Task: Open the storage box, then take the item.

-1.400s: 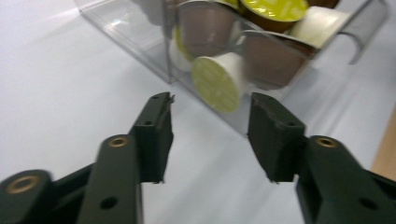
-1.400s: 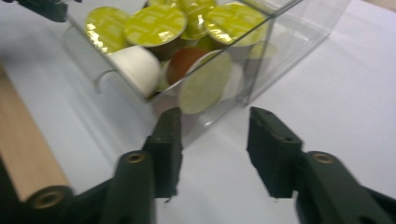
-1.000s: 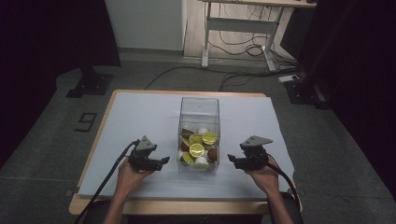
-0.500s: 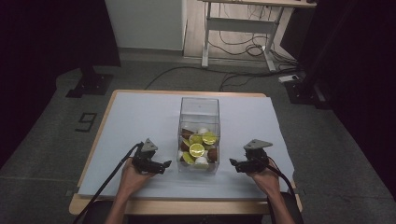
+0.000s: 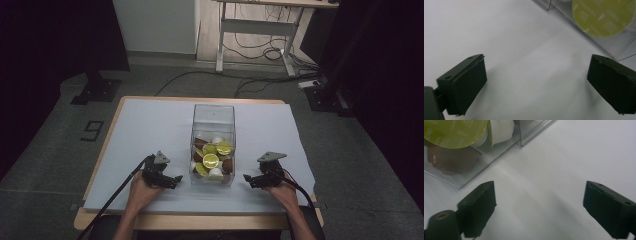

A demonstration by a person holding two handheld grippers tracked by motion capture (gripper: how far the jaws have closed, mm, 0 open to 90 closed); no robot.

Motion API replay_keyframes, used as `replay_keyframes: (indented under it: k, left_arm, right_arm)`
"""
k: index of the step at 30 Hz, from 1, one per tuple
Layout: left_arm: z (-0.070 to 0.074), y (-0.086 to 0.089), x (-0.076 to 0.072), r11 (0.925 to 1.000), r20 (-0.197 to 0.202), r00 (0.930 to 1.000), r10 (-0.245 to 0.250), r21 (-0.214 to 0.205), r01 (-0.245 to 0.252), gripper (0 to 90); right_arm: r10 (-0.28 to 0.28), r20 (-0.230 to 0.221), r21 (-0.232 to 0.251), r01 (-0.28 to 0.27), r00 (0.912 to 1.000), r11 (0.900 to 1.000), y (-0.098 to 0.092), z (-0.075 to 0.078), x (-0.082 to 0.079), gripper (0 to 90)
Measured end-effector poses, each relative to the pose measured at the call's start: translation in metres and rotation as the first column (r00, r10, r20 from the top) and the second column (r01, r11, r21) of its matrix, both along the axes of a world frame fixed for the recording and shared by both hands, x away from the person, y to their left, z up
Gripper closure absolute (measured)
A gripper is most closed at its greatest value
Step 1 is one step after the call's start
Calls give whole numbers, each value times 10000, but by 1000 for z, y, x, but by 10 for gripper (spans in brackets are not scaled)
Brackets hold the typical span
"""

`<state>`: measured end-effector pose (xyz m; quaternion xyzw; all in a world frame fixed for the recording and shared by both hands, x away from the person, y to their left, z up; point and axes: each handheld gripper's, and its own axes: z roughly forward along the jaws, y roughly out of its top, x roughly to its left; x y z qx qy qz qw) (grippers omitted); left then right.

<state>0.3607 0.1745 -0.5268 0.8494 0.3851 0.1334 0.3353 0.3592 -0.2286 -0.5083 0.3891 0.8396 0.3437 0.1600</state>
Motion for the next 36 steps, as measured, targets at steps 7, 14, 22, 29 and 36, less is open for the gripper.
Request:
replay_keyframes:
  k: [7,14,22,29,36]
  left_arm:
    - [-1,-1,0,9999,-38,10000,34,100,-34,0]
    - [-2,-3,0,9996,21,10000,42,272,-43,0]
    - [-2,-3,0,9996,22,10000,41,294,-42,0]
    - [-2,-3,0,9996,23,10000,40,295,-41,0]
    - [-2,-3,0,9996,24,10000,40,296,-40,0]
  right_arm:
    - [26,-557,-275,-41,9984,9996,3,-9,2,0]
    - [-46,-768,-619,-2,9970,9981,4,-20,1,0]
    - [-6,-706,-553,-33,9975,9985,3,-20,1,0]
    - [114,-842,-614,-166,9964,9980,2,-19,2,0]
    - [165,-666,-906,-225,9976,9956,0,-14,2,0]
